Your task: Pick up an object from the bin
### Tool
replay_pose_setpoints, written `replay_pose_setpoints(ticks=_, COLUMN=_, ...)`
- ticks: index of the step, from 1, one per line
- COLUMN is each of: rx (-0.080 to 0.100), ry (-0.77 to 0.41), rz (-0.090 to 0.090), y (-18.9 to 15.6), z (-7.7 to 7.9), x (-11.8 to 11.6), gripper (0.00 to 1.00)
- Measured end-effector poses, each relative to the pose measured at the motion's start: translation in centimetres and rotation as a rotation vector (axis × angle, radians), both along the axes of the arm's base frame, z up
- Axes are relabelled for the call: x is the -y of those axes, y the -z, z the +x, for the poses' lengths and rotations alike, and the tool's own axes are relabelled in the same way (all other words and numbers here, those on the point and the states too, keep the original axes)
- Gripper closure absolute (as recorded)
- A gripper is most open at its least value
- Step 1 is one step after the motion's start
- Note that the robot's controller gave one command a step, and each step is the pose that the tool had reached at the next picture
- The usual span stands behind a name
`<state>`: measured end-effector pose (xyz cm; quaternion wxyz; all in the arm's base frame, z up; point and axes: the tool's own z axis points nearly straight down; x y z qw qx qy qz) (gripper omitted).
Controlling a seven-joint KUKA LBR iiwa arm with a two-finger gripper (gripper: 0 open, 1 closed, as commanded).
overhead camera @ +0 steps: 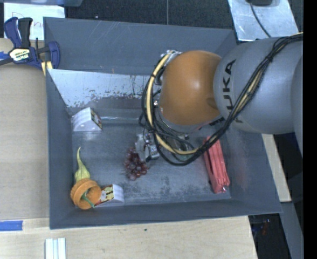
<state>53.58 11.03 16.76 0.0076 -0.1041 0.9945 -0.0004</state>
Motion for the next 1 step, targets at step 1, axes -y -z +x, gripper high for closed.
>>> replay_pose_setpoints(ticks=1, rx=0.003, ry=-0.004, rz=-0.001, y=3.06, z=1.61, x=1.82, gripper=1.0)
